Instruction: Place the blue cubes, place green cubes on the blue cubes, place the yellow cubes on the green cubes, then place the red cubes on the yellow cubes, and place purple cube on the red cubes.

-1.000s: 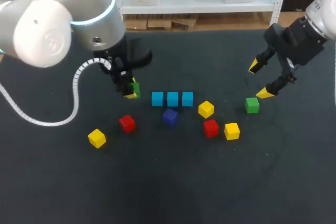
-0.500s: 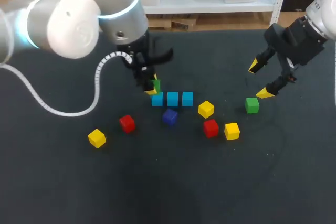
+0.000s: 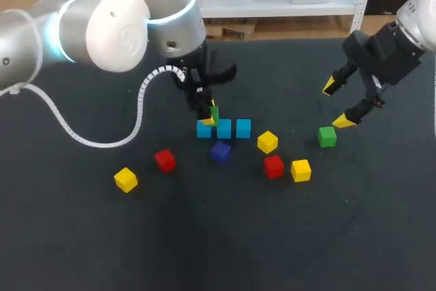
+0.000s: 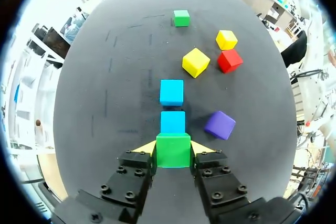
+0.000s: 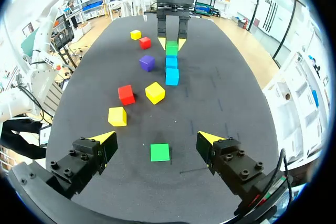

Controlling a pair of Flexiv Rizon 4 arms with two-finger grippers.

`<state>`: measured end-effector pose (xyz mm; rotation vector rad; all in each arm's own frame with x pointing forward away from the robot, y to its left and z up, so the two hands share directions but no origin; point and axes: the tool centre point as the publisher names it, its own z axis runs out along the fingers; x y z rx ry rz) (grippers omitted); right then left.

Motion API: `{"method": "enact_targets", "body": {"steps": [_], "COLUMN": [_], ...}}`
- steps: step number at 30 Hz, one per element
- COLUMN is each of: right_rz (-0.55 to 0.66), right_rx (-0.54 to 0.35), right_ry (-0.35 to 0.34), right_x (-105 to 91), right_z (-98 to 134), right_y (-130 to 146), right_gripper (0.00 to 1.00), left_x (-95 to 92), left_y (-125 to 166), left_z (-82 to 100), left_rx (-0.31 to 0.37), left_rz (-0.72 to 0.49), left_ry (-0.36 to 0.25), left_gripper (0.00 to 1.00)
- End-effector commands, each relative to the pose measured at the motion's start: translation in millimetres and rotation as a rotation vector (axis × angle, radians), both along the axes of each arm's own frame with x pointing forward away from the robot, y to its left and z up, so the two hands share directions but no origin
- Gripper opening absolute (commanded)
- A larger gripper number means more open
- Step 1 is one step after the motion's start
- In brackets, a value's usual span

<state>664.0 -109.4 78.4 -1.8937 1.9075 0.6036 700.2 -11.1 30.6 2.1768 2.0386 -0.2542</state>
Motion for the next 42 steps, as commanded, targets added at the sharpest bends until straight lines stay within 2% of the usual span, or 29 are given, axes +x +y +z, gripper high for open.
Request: {"method": "enact_targets", "body": {"steps": [1, 22, 24, 25, 30, 32, 39, 40, 41, 42], "right_rz": [0.0, 0.0, 0.0, 0.0, 0.0, 0.0, 0.0, 0.0, 0.0, 0.0], "right_rx": [0.002, 0.002, 0.002, 0.002, 0.002, 0.002, 0.002, 0.002, 0.002, 0.002], "right_ry": [-0.001, -0.001, -0.001, -0.001, -0.001, -0.001, -0.001, -0.001, -0.001, -0.001], "right_x": [-0.2, -0.2, -0.2, -0.2, -0.2, -0.2, -0.2, -0.2, -0.2, -0.2], "right_z": [-0.3, -0.3, -0.3, -0.3, -0.3, -0.3, -0.3, -0.3, -0.3, -0.3], "right_y": [-0.1, -0.1, -0.1, -0.1, -0.1, -0.1, -0.1, -0.1, -0.1, -0.1], "right_gripper": [1.0, 1.0, 1.0, 1.0, 1.0, 1.0, 1.0, 1.0, 1.0, 1.0], "left_x": [5.0, 7.6, 7.6, 7.5, 7.5, 7.5, 7.0, 6.9, 6.8, 6.7], "left_y": [-1.4, -1.1, -1.1, -1.0, -1.1, -1.2, -2.1, -2.1, -2.0, -1.8], "left_z": [-1.8, -11.1, -11.2, -11.2, -11.5, -11.6, -10.3, -10.2, -9.9, -9.5], "left_rx": [0.001, 0.001, 0.001, 0.002, 0.003, 0.003, 0.004, 0.004, 0.004, 0.003], "left_rz": [-0.004, 0.005, 0.005, 0.005, 0.0, 0.0, -0.007, -0.008, -0.008, -0.008], "left_ry": [0.014, 0.041, 0.043, 0.044, 0.044, 0.046, 0.041, 0.04, 0.04, 0.039], "left_gripper": [0.0, 0.0, 0.07, 0.13, 0.25, 0.33, 0.42, 0.49, 0.75, 0.78]}}
